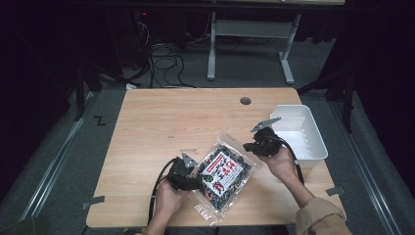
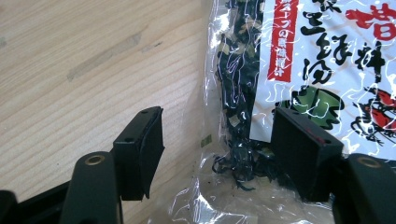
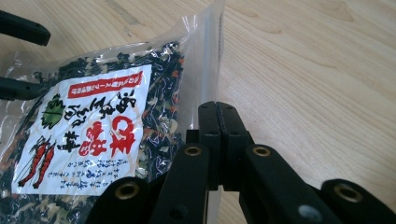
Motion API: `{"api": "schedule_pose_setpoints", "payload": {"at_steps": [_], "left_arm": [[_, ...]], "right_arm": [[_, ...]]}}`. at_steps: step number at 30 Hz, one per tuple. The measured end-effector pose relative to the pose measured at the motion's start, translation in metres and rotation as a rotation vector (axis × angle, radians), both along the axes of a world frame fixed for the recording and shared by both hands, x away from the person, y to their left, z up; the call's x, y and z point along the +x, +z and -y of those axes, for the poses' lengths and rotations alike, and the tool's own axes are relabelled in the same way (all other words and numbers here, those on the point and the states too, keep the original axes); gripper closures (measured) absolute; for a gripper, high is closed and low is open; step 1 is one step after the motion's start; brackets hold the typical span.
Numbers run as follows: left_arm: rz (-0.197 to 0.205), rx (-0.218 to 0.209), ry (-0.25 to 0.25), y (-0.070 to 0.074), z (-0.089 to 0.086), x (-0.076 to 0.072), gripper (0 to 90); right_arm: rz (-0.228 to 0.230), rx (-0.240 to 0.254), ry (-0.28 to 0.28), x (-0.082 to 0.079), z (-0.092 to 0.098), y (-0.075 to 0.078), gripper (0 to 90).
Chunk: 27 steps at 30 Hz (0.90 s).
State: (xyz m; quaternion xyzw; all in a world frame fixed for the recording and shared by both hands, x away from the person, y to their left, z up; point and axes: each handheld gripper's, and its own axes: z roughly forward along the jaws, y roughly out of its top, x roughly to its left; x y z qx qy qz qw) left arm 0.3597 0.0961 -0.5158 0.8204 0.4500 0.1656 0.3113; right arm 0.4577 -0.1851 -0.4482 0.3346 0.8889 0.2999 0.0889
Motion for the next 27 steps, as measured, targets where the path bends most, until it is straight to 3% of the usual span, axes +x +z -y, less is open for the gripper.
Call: {"api": "schedule_pose_setpoints", "payload": {"at_steps": [4, 8, 14, 15, 20, 27], "left_arm": [[0.002, -0.003, 0.006, 0.000, -0.001, 0.000, 35.0], [0.015, -0.011, 0.016, 0.002, -0.002, -0.001, 35.0], [0.016, -0.019, 0.022, 0.003, -0.004, 0.000, 35.0], [0.016, -0.018, 0.022, 0.003, -0.004, 0.000, 34.9], [0.012, -0.024, 0.025, 0.003, -0.004, -0.001, 34.2], [0.005, -0.023, 0.024, 0.002, -0.003, 0.000, 33.7]], "right_arm": [[0.026, -0.029, 0.025, -0.002, 0.000, 0.006, 90.0], [0.032, -0.044, -0.012, -0.002, -0.002, 0.013, 90.0], [0.072, -0.055, 0.033, -0.005, -0.003, 0.023, 90.0], [0.098, -0.063, 0.045, -0.006, -0.004, 0.031, 90.0], [0.143, -0.069, 0.052, -0.009, -0.006, 0.049, 90.0], [0.173, -0.073, 0.056, -0.010, -0.003, 0.068, 90.0]]}}
